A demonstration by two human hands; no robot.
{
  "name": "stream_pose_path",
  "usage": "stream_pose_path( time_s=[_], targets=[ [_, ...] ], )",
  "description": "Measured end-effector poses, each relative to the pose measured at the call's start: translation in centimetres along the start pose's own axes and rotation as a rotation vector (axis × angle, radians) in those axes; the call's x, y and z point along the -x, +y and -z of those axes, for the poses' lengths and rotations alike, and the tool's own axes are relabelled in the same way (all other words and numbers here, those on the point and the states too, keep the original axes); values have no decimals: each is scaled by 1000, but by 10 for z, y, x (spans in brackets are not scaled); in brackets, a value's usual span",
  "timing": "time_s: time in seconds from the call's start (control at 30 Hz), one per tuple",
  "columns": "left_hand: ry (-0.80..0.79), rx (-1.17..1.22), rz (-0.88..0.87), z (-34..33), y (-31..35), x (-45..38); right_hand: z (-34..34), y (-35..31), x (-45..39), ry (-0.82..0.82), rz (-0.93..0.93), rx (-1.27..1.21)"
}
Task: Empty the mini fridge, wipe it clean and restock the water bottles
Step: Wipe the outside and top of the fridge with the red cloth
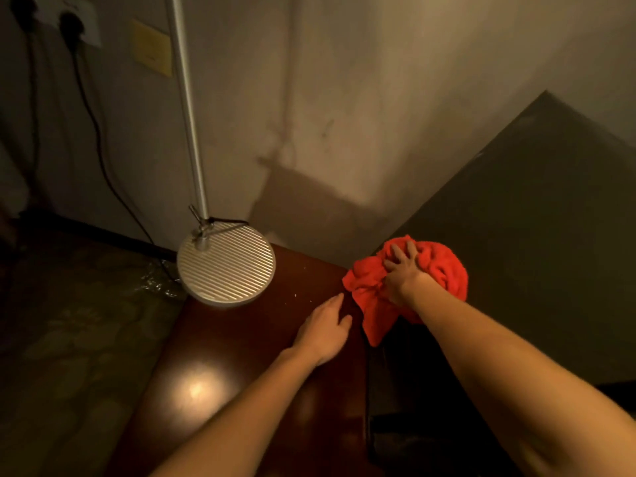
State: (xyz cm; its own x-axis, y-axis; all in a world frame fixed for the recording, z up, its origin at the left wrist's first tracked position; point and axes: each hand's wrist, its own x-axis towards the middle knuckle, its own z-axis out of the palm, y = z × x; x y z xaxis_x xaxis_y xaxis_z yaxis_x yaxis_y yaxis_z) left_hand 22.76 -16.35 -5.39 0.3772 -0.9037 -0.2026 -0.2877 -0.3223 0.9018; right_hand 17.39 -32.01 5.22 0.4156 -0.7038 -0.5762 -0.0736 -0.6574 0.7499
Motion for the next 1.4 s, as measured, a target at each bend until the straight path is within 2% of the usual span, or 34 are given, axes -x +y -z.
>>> stream_pose_path(
  time_s=[0.2,0.3,0.33,0.4,0.43,0.53,0.6,0.67,0.73,0.83,0.93,1.07,1.17,1.23,1.4],
  targets=[
    [-83,-48,32,-13,-5,1,-15,-32,3,-182,259,89],
    [-163,-29,61,-20,2,4,-30,-37,20,87,273,161],
    [-197,-37,72,-21,4,6,-30,-40,27,99,371,207],
    [-268,-55,71,-25,10,12,-43,-48,53,-93,520,207],
    [-304,-61,55,-27,14,17,-44,-50,68,-132,531,166],
    [-434,-80,1,-33,31,34,-41,-48,117,-84,511,72],
    [-531,-91,-2,-37,44,48,-38,-48,146,-111,486,90],
    [-593,-93,-15,-39,54,57,-31,-49,172,-141,401,91],
    [-618,-87,-50,-40,63,62,-28,-44,190,-105,329,36],
    [-609,-62,-143,-41,69,64,-34,-32,210,114,290,-105],
    [-566,-8,-232,-47,70,69,-54,-18,221,301,232,-95],
    [-435,123,-257,-59,82,70,-45,9,225,323,191,-111],
    [-320,216,-209,-64,92,55,-20,17,206,197,114,-132],
    [-265,257,-167,-67,92,36,-14,20,182,148,76,-42],
    [-214,267,-74,-70,79,-21,-8,12,126,120,13,-6]
  ],
)
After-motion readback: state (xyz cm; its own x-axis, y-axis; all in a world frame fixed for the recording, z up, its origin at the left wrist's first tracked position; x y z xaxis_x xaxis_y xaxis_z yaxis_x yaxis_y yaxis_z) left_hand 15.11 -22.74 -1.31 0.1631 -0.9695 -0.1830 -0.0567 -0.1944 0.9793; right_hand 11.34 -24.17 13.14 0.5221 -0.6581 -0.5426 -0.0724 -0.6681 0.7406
